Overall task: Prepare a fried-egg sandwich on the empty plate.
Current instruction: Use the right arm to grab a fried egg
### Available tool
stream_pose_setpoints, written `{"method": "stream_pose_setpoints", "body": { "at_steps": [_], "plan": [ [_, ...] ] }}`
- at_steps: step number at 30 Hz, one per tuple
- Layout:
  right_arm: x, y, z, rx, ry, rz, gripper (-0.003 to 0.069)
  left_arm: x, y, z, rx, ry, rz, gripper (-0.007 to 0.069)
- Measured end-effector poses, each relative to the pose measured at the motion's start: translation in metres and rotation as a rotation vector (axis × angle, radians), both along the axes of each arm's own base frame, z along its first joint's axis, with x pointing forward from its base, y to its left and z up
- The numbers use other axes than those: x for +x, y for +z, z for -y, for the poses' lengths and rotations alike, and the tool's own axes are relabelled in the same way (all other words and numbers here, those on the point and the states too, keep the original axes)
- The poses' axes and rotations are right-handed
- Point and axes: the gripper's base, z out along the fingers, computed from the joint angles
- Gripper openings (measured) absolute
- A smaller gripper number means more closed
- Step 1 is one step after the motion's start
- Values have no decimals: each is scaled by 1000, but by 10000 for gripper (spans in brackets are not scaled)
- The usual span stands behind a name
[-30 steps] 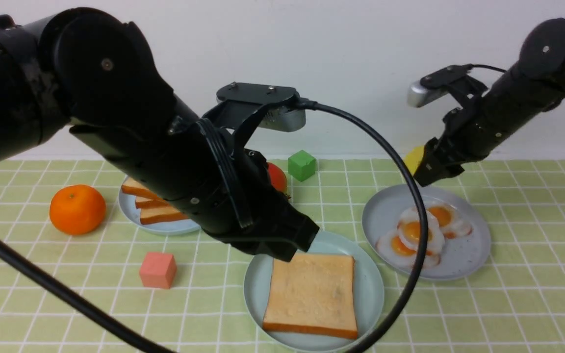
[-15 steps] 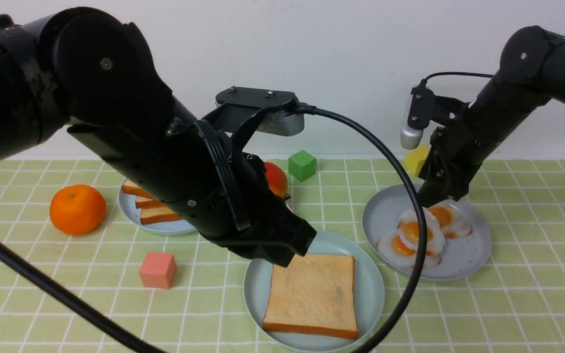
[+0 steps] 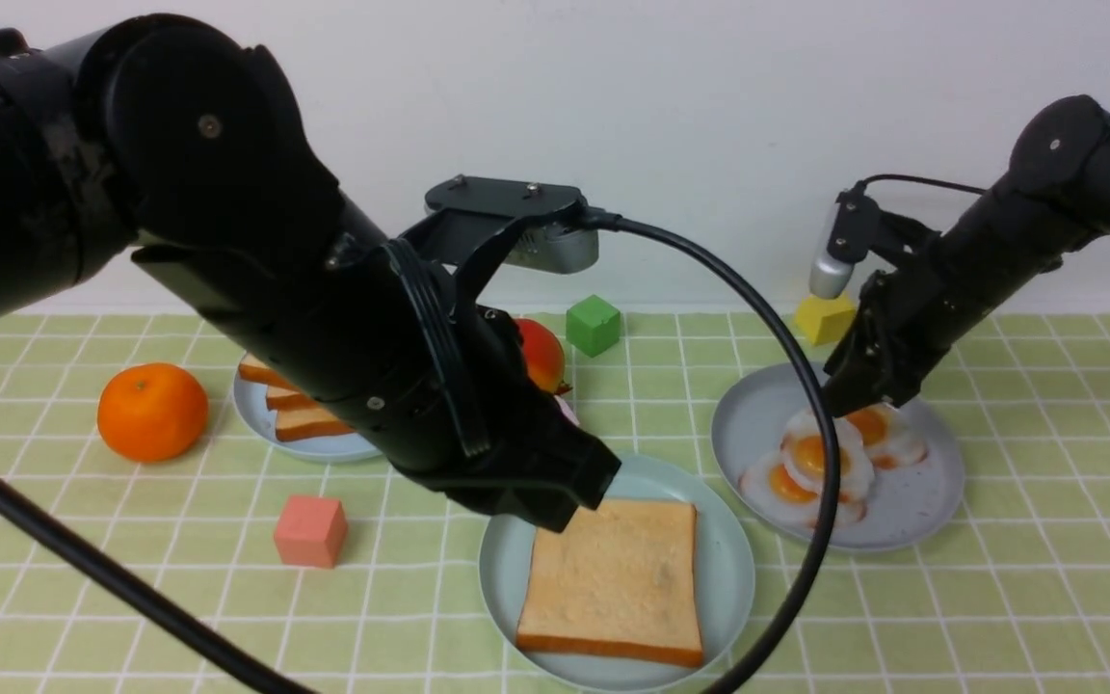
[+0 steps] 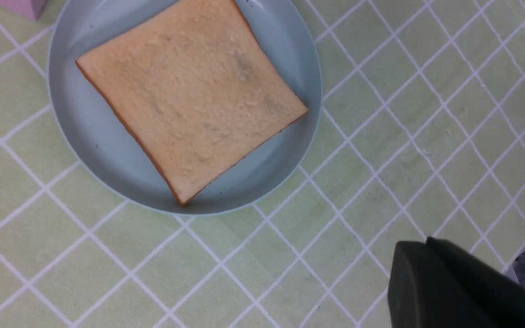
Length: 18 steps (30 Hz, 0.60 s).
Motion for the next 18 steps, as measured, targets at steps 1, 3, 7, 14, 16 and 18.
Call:
{"method": "stream_pose_setpoints", "body": {
  "at_steps": [1,3,7,14,16,18],
  "plan": [
    [1,-4,0,5,-1,-3,359,0,0,0,0,0,-1,21],
    [4,-12,-1,12,-7,-9,357,0,0,0,2,-2,-3,21],
    [7,-27,-1,20,-15,-30,335,0,0,0,2,-2,-3,21],
    [10,-26,7,31,-35,-24,27,0,0,0,2,-2,-3,22],
    [11,-24,11,38,-37,-27,-8,0,0,0,2,-2,-3,22],
    [12,-20,15,42,-31,-36,-11,0,0,0,2,-2,-3,24]
  ]
}}
